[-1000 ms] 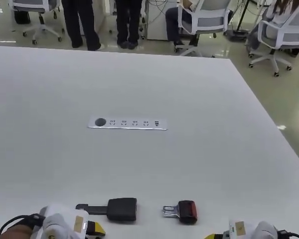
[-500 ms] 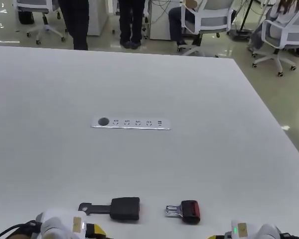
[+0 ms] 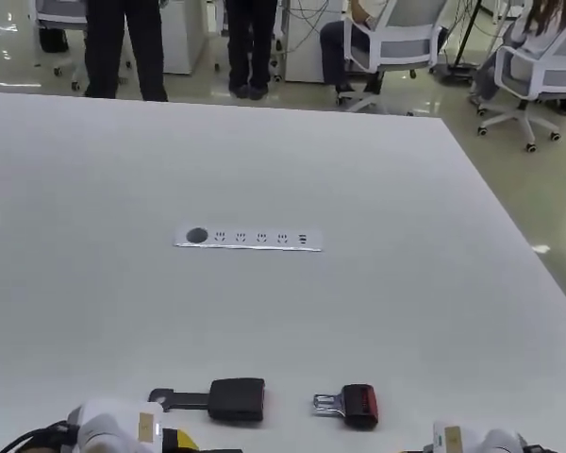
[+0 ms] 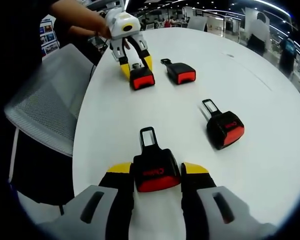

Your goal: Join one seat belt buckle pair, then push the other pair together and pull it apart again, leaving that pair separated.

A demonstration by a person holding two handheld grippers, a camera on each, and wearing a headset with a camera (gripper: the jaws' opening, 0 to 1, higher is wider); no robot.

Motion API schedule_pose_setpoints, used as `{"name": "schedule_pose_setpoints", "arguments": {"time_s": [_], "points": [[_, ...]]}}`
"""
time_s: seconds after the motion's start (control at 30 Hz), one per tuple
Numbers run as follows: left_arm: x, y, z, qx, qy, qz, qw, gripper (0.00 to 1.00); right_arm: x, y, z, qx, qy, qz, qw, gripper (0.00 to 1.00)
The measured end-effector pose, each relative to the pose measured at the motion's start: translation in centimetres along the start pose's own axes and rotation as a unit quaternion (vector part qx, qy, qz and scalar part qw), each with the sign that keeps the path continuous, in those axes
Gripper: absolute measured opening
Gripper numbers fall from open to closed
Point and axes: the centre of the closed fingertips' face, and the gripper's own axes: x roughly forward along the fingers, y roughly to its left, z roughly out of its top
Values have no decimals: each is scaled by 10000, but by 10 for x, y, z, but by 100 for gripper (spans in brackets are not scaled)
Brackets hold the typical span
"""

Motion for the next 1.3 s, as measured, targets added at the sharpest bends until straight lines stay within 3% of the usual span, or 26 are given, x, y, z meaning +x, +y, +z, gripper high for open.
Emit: {"name": "schedule_pose_setpoints", "arguments": {"time_s": [0.4, 0.7, 1.3], "points": [[2, 2, -4, 91, 92, -124, 9998, 33, 0, -1, 2, -65, 50, 60, 9999, 34], [3, 4, -6, 90, 142, -140, 9998, 33, 10, -9, 6, -92, 28, 82, 9999, 34], [4, 4, -1, 99, 218, -150, 9996, 33, 38, -5, 40, -162, -105, 134, 9997, 34]]}}
